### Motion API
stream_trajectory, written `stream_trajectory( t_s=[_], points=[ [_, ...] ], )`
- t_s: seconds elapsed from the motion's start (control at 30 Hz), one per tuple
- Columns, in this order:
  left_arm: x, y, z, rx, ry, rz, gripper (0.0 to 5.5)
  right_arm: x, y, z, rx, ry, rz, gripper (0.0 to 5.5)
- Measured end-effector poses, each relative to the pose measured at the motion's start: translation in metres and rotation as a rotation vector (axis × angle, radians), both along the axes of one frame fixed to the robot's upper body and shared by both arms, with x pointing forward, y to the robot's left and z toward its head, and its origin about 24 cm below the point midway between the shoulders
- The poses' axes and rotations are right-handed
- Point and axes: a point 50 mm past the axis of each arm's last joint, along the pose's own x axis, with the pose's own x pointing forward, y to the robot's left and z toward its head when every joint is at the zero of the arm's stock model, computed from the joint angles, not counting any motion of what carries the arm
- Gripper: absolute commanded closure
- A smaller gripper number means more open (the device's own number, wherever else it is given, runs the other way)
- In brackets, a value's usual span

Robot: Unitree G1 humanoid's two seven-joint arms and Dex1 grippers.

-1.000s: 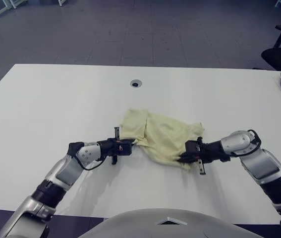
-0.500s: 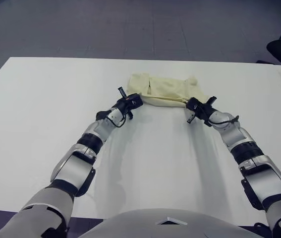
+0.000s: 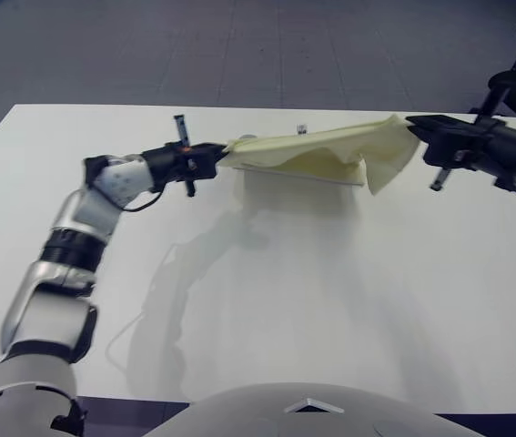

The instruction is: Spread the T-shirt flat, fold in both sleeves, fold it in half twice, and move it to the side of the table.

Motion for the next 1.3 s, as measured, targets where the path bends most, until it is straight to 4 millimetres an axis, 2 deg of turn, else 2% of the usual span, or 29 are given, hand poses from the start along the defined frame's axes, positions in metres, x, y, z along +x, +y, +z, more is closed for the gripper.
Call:
stream_trajectory(
  t_s=[0.07,0.17,0.27,0.33,0.43,0.6,0.83,0.93,1.13,1.3],
  points=[
    [-0.030,0.010,-0.003,0.050,0.089,-0.073,5.50,-0.022,0.005,-0.012,-0.046,0.109,0.057,5.49],
    [-0.083,0.022,-0.021,0.148,0.313,-0.158,5.50,-0.066,0.017,-0.047,-0.102,0.379,0.141,5.49],
    [-0.137,0.021,-0.045,0.264,0.552,-0.239,5.50,-0.116,0.029,-0.080,-0.135,0.656,0.192,5.49],
    [-0.156,0.015,-0.058,0.344,0.623,-0.264,5.50,-0.131,0.034,-0.097,-0.176,0.747,0.205,5.49],
    [-0.161,0.009,-0.070,0.409,0.621,-0.250,5.50,-0.138,0.040,-0.117,-0.241,0.781,0.220,5.49],
    [-0.163,-0.003,-0.073,0.429,0.578,-0.289,5.50,-0.151,0.044,-0.134,-0.287,0.834,0.222,5.49],
    [-0.166,-0.008,-0.075,0.406,0.578,-0.279,5.50,-0.156,0.041,-0.139,-0.289,0.861,0.197,5.49],
    [-0.174,-0.011,-0.076,0.352,0.655,-0.289,5.50,-0.160,0.042,-0.138,-0.253,0.901,0.189,4.97],
    [-0.183,-0.013,-0.072,0.216,0.805,-0.312,4.33,-0.160,0.040,-0.126,-0.126,0.997,0.160,3.91],
    [-0.174,-0.014,-0.052,0.031,0.872,-0.325,3.42,-0.150,0.037,-0.098,0.051,0.992,0.152,3.04]
  ],
)
